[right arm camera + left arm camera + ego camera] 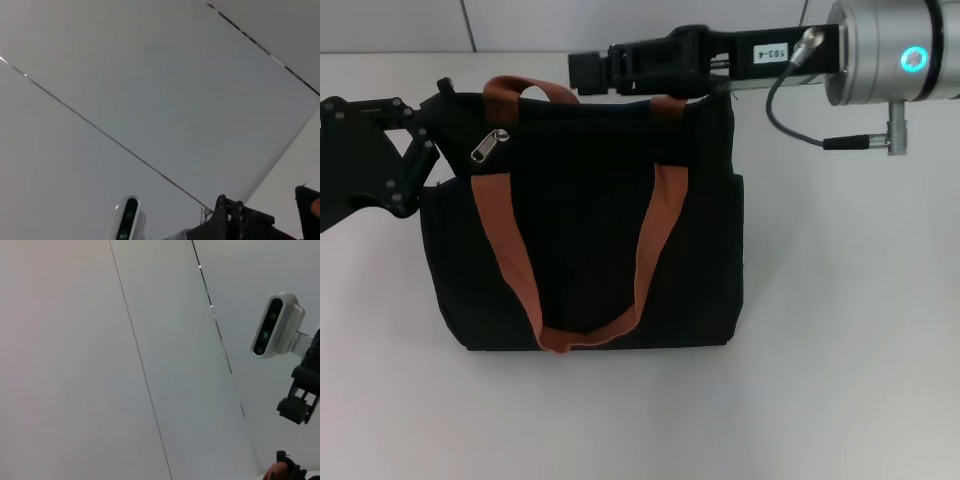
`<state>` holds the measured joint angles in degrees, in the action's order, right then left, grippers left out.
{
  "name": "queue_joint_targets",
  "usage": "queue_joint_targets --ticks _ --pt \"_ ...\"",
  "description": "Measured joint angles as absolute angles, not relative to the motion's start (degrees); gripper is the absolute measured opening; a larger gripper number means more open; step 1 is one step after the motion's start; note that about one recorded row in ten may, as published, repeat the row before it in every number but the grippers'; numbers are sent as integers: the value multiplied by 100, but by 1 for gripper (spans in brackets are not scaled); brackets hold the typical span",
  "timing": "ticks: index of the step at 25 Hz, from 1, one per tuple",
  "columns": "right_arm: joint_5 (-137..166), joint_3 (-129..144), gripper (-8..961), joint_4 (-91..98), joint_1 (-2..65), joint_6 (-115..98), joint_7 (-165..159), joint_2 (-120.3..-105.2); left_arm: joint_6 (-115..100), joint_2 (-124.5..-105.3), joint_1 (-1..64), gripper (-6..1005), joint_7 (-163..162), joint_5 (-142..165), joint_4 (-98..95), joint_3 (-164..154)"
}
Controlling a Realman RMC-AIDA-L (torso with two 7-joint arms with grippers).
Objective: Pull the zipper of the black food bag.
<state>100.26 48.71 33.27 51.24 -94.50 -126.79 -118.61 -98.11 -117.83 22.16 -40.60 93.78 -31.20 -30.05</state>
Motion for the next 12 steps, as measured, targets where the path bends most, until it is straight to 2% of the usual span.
queue_joint_targets --ticks 7,12 --pt "10039 5390 314 3329 5287 -9081 -13041 -11835 -9799 -11835 2227 23 -4060 9377 -3120 -3005" --pt "10204 5486 390 3288 5412 -8950 -13313 -11837 -9777 -11841 2259 23 -4060 9348 -3081 -3006"
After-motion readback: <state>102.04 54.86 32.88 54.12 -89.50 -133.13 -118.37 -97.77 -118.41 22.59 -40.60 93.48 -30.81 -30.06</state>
